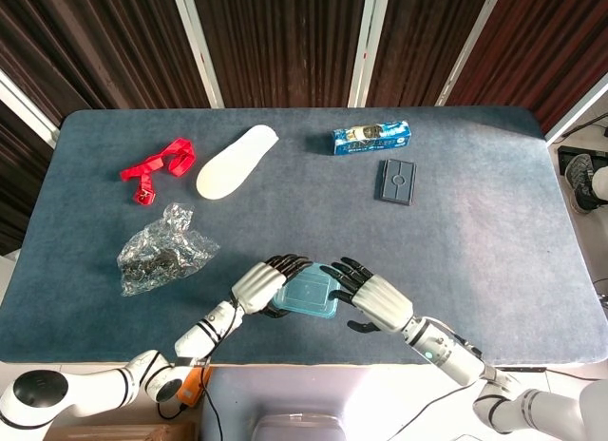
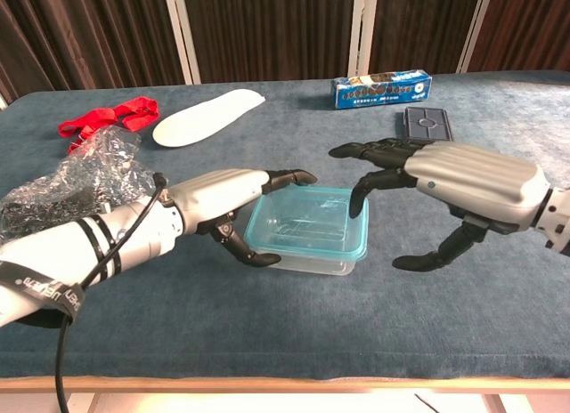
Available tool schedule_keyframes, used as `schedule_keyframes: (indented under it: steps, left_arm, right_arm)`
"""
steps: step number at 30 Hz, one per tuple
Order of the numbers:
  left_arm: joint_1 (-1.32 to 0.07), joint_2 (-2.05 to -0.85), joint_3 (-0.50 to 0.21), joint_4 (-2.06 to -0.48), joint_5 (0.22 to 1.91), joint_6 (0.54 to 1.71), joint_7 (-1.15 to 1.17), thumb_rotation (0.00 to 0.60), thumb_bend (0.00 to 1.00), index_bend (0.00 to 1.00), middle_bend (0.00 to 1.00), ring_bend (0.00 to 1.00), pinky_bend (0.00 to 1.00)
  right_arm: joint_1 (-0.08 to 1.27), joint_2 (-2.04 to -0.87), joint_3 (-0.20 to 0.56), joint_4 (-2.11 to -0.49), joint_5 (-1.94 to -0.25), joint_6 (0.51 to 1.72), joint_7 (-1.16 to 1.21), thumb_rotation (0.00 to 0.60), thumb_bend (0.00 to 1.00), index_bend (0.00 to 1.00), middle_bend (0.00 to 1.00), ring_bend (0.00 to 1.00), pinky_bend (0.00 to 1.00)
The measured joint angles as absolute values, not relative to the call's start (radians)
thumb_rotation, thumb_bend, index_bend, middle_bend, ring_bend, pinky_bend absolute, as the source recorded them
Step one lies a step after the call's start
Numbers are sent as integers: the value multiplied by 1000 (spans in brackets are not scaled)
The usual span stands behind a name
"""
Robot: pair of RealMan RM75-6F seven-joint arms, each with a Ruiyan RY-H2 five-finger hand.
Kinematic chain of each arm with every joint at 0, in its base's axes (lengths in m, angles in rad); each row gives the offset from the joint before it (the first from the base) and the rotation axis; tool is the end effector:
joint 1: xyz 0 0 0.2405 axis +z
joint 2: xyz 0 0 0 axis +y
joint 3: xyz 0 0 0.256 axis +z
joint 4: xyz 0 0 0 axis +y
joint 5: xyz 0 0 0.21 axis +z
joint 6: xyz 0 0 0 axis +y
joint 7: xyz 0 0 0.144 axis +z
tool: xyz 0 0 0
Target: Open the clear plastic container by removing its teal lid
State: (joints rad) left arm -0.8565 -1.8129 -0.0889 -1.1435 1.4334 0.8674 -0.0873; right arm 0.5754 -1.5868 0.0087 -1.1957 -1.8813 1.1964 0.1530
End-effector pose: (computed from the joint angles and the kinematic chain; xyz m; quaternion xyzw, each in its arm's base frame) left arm -0.1108 0.3297 -0.1057 -0.7950 -0.3778 -0.4022 0.2521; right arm -0.1894 -0.2776 -0.0228 0.8077 -0.2548 0.4570 0.2717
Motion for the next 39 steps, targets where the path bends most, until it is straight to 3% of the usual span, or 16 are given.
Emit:
schedule_keyframes:
  steps: [16,39]
  left_arm:
    - [-855,-1821,-87,-1139,1426,854,-79,600,319,0,629,642,712]
    - [-850,-1830,-75,-1130,1446,861,-83,600,317,0,631,645,714]
  right_arm:
    - [616,-1669,-15,-1132,-1841,1201,120,600,391,515,48,0,0]
    - [641,-1701,-25,-1110,-1781,1196,103,600,391,585,66,0,0]
